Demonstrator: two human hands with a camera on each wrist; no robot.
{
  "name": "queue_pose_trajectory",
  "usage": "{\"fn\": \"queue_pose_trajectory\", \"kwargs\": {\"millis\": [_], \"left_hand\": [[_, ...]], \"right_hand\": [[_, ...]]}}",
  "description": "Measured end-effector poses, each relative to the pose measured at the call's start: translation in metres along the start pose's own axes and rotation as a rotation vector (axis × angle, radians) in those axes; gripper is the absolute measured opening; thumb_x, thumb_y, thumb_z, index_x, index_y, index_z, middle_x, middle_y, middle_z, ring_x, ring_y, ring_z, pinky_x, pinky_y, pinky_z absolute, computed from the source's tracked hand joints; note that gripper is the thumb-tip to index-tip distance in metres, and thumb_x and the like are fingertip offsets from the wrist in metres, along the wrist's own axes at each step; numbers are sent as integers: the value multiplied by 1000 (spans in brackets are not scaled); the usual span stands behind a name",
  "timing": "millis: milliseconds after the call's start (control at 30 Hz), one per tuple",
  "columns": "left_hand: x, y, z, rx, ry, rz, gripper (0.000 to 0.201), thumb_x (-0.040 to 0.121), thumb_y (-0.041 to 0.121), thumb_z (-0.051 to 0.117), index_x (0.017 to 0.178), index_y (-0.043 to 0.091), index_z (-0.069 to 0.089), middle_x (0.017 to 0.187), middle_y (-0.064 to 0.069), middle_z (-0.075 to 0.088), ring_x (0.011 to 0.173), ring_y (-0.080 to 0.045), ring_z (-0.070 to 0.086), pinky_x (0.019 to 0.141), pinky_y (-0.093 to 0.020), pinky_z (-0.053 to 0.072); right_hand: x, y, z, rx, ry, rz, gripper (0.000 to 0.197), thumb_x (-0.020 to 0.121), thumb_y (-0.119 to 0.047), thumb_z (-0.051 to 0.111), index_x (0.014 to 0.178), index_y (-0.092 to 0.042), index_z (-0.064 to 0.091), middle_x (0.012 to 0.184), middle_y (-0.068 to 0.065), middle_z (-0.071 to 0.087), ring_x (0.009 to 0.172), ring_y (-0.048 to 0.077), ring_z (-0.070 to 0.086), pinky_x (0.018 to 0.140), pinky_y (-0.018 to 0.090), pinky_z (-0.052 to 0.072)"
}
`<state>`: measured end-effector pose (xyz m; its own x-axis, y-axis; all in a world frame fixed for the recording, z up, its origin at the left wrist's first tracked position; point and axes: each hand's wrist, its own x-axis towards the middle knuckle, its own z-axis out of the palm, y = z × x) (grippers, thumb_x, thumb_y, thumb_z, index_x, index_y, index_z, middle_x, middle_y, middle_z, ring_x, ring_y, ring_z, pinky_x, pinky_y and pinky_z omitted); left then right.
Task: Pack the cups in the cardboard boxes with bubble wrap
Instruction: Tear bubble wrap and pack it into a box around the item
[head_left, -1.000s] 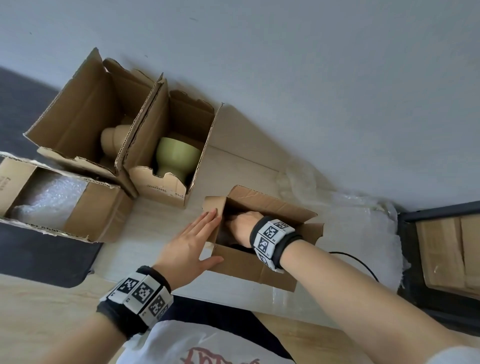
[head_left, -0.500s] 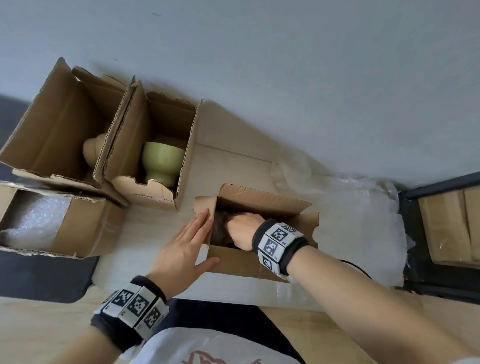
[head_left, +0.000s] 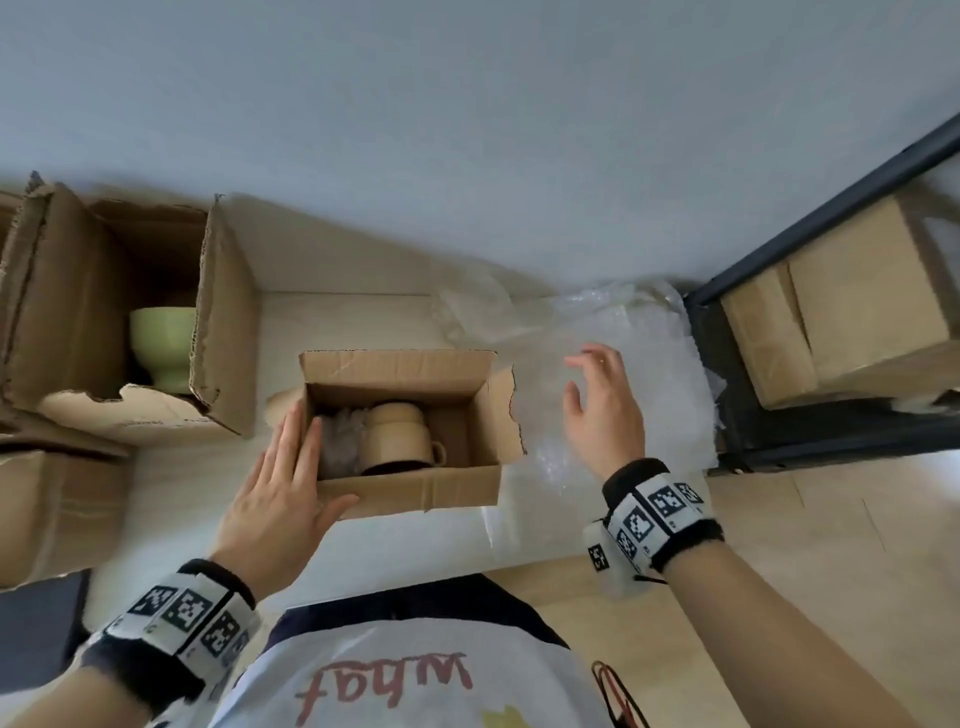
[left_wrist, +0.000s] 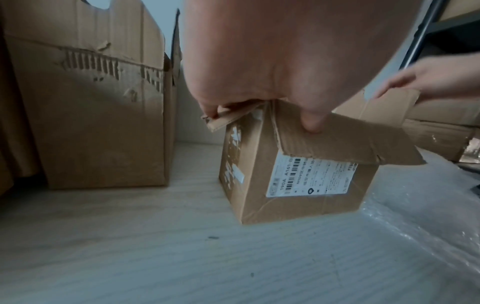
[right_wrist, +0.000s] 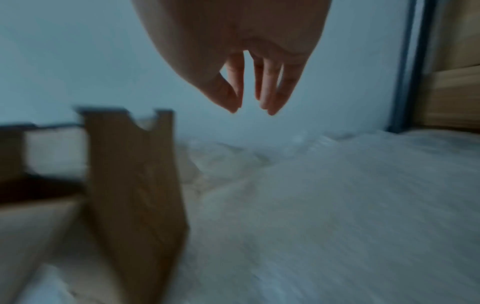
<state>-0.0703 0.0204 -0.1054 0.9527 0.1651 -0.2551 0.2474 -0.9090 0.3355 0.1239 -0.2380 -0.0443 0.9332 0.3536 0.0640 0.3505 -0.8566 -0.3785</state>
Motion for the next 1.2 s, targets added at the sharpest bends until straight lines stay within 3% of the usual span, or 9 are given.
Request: {"fn": "queue_pose_trajectory", "kwargs": {"millis": [133,300,433,533,667,833,967,1067,1200], "left_hand": [[0,5,1,-39,-2,-16,101,84,73,1,146,-6,15,155,-21,10,142,-34,17,111,-47,26],[-1,6,1,-71,-8,-26,107,79,79,2,147,-4,5,155,-14,1,142,-24,2,113,-42,19],[-3,1,1,-76,-38,-50,104,73,82,11,142,10,-19,151,1,-22,141,-12,-14,116,-34,7],[-4,2,-1,-99,-63,-83,101,82,74,31,139,14,-24,149,4,-28,140,-10,-18,118,-37,8],[-5,5,-3,-119,-97,-116,99,80,63,37,138,16,-29,146,9,-34,141,-10,-18,119,-38,11],[-5,1,-14,-164,-181,-139,101,77,67,40,135,26,-32,142,18,-39,142,-7,-15,117,-35,14],[-5,3,-23,-133,-219,-143,99,73,69,35,135,27,-30,142,17,-38,137,-2,-20,117,-34,9],[-4,6,-29,3,-220,-159,96,78,69,28,138,18,-26,150,3,-30,136,-7,-24,117,-34,-2],[2,30,-53,-42,-110,-85,84,82,64,31,150,21,6,156,2,-12,136,-6,-17,115,-29,-5]], "right_hand": [[-5,57,28,-236,-333,323,56,93,-21,58,141,-8,33,156,16,8,134,33,34,104,43,39],[-16,87,59,-285,-511,450,79,92,-25,59,151,-11,8,158,15,-4,145,29,14,112,45,29],[-15,94,68,-370,-399,354,65,91,-14,58,145,-8,23,152,20,17,135,33,30,102,41,36],[-14,99,66,-390,-331,295,46,91,-10,56,133,-7,38,139,17,36,120,31,44,92,38,41],[-12,104,57,-226,-262,314,21,94,-12,52,113,-3,52,122,15,50,102,31,54,76,36,44],[-6,121,36,64,-232,412,26,98,-21,48,106,-1,63,105,15,65,94,32,61,75,31,45],[-6,129,19,259,-167,468,28,98,-18,49,100,4,66,97,20,67,90,31,61,76,31,46],[-4,125,-1,391,-51,465,20,97,-18,51,92,-4,64,88,11,62,85,24,56,74,27,39],[3,92,-41,665,160,409,16,96,-19,54,91,-7,63,83,3,60,77,12,57,74,30,49]]}}
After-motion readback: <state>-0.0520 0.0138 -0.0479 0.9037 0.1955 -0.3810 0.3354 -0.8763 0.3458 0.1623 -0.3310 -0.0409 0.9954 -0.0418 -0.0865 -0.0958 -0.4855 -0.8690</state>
